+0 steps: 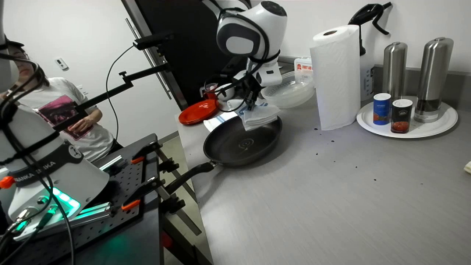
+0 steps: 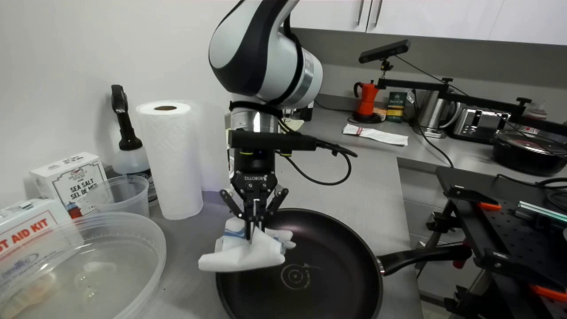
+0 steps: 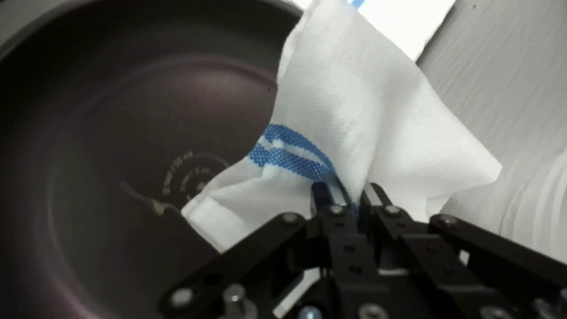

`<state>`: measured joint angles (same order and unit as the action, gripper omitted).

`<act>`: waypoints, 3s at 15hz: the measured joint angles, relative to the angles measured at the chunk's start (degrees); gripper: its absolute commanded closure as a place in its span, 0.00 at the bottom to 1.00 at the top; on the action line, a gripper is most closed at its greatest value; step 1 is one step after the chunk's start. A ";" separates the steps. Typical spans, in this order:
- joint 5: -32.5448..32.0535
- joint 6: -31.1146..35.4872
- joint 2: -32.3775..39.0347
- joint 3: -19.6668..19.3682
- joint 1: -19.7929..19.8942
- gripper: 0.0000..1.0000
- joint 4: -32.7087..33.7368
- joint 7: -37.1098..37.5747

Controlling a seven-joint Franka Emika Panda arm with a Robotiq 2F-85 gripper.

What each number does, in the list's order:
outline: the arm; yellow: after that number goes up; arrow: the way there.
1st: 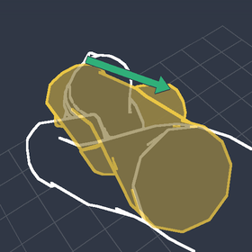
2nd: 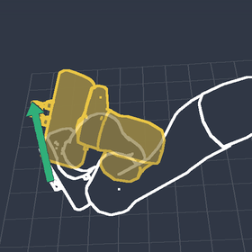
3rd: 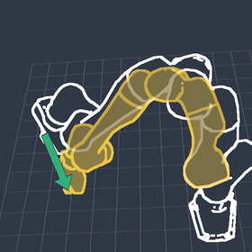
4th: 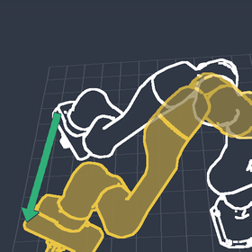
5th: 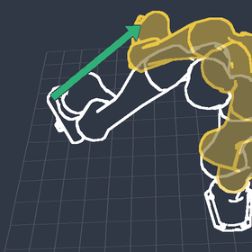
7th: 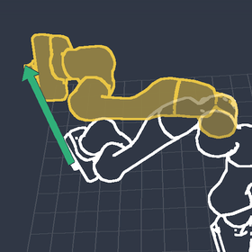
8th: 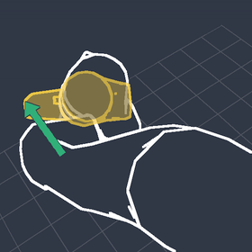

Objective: Pick the cloth and wipe the pan with it

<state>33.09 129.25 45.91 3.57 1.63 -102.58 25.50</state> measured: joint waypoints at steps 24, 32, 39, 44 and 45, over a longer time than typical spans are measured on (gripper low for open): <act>-22.50 25.64 -1.16 -24.76 -6.10 0.98 -8.97 23.19; -22.36 25.64 0.39 -18.11 4.98 0.98 -8.01 14.39; -22.47 25.64 1.97 -15.53 7.91 0.98 -7.63 -1.67; -24.14 25.66 2.16 -15.52 7.57 0.98 -7.73 -9.05; -24.82 25.66 2.17 -15.56 7.39 0.66 -7.76 -9.83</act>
<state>8.28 154.91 48.08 -11.99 9.02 -110.34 15.67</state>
